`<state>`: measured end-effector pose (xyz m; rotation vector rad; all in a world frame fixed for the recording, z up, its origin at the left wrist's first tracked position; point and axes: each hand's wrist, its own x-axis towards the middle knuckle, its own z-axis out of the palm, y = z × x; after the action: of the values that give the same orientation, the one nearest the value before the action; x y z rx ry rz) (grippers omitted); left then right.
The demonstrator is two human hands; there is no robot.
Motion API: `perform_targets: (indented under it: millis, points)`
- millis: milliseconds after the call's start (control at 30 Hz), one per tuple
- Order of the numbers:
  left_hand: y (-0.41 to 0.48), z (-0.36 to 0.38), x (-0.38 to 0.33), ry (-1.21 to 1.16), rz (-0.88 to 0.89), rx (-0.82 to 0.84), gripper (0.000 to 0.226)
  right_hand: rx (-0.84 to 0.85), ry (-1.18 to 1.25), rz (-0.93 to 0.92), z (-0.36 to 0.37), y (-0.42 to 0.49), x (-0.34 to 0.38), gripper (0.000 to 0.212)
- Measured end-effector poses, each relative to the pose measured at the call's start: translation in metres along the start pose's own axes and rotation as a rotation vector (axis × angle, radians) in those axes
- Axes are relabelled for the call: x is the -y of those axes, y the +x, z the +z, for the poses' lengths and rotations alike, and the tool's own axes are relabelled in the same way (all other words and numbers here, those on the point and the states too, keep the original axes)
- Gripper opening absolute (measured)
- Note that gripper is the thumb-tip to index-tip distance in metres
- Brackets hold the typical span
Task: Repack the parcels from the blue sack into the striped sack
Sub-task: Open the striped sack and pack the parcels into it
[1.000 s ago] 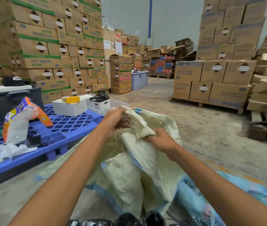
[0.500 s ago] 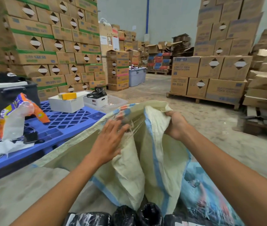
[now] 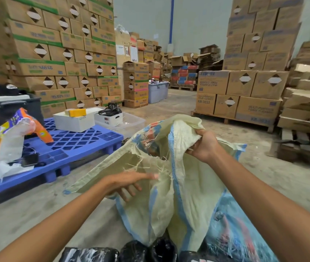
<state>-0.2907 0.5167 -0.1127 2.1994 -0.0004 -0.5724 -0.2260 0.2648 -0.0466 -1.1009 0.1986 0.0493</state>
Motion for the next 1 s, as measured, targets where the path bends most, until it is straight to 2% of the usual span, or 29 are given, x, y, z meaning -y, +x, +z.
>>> perform_targets:
  millis: [67, 200, 267, 333, 433, 533, 633, 733, 800, 867, 1000]
  points:
    - [0.006, 0.014, -0.005, 0.097, 0.022, -0.008, 0.092, 0.048, 0.01, 0.013, 0.001, 0.001, -0.003, 0.039]
    - [0.016, 0.043, -0.019, -0.197, 0.013, 0.159, 0.094, 0.122, 0.085, 0.037, 0.006, 0.006, -0.006, 0.044]
    - [0.02, 0.055, -0.025, -0.182, 0.035, 0.228, 0.09, 0.129, 0.129, 0.045, 0.009, 0.009, -0.007, 0.045]
    - [0.029, 0.067, -0.027, -0.021, 0.059, 0.105, 0.081, 0.133, 0.146, 0.05, 0.011, 0.01, -0.007, 0.044]
    - [0.047, 0.073, -0.021, 0.0, 0.034, -0.153, 0.043, 0.088, 0.11, 0.042, 0.007, 0.015, -0.009, 0.042]
    - [0.058, 0.048, -0.004, 0.137, 0.052, -0.231, 0.023, -0.039, -0.031, 0.038, -0.005, 0.028, -0.008, 0.037]
    - [0.06, 0.003, 0.019, 0.301, 0.018, -0.387, 0.026, -0.224, -0.209, 0.009, -0.023, 0.047, 0.002, 0.03]
    - [0.058, -0.062, 0.029, 0.186, -0.004, -0.528, 0.015, -0.298, -0.387, -0.049, -0.033, 0.07, 0.024, 0.02]
    - [0.061, -0.112, 0.025, 0.213, -0.042, -0.552, 0.014, -0.341, -0.553, -0.094, -0.036, 0.09, 0.043, 0.021]
    - [0.071, -0.159, 0.012, 0.302, -0.002, -0.524, 0.023, -0.373, -0.704, -0.164, -0.035, 0.114, 0.058, 0.027]
    - [0.115, -0.246, -0.006, 0.628, -0.056, -0.487, 0.075, -0.235, -1.03, -0.234, -0.022, 0.157, 0.074, 0.028]
